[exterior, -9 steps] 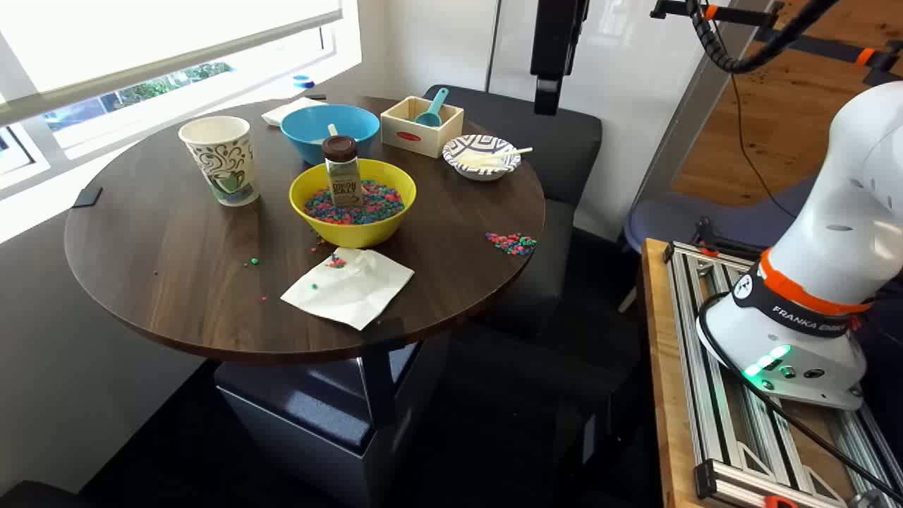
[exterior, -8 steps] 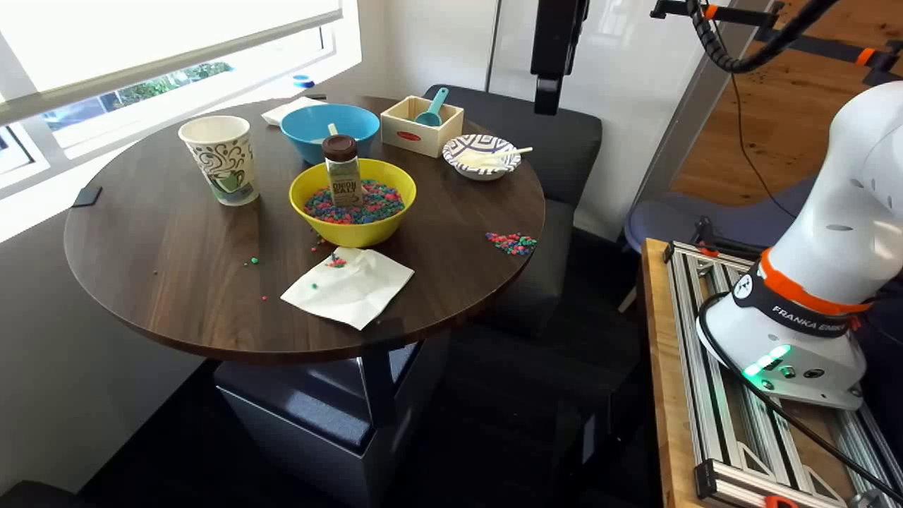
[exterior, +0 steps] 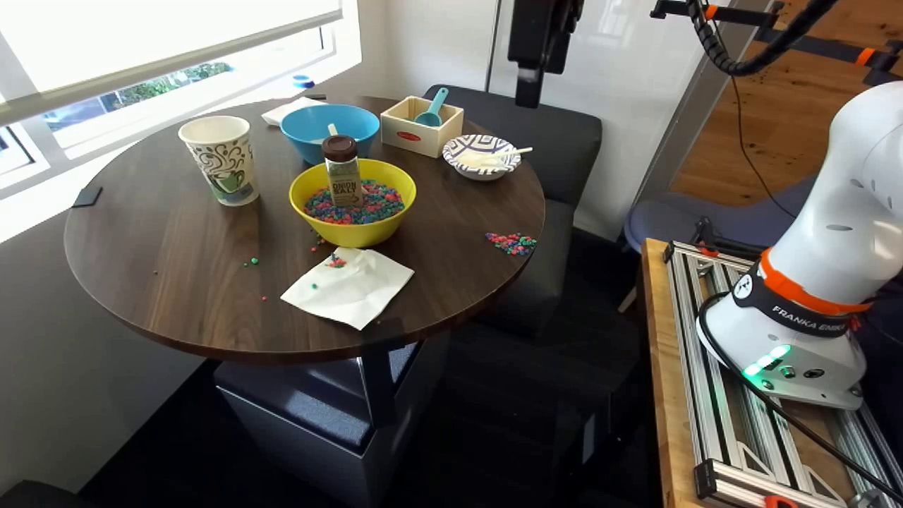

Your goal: Put the paper cup in the blue bowl

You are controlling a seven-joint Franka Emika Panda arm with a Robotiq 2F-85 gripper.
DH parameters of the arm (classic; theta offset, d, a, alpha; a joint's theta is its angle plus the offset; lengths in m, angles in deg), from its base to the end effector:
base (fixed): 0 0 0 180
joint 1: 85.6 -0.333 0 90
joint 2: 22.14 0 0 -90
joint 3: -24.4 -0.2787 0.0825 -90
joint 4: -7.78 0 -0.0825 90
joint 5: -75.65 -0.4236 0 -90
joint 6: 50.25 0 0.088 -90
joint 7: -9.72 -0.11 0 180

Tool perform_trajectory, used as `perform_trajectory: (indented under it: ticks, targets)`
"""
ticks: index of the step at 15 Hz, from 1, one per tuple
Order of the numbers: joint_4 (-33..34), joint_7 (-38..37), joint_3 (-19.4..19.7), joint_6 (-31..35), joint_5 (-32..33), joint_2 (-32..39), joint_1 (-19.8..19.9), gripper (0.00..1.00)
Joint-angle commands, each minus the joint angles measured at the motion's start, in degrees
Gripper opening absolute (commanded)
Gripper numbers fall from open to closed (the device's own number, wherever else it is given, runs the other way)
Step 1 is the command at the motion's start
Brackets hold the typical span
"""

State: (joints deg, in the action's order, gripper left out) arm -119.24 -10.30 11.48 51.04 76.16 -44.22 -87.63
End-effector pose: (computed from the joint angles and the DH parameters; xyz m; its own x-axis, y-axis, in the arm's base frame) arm 0.4672 0.1281 0.4727 0.9936 -0.1073 -0.0363 -0.1026 -0.9884 0.1118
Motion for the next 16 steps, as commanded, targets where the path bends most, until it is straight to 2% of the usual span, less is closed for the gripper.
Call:
perform_trajectory:
  ticks: [1,7,13,14,15,16]
  targets:
    - [11.1,-6.8,1.9,0.5,-3.0,8.0,0.9,1.0]
    - [33.2,-18.8,5.4,0.3,-3.3,21.6,2.2,1.0]
    - [53.7,-38.9,7.4,4.0,-0.2,38.2,-1.7,1.0]
    - [45.8,-32.6,7.9,4.3,-1.7,31.6,-1.1,1.0]
    - [48.1,-35.1,6.3,4.8,-1.2,34.0,0.0,1.0]
    - [50.1,-36.3,6.4,4.8,-1.1,36.0,-0.4,1.0]
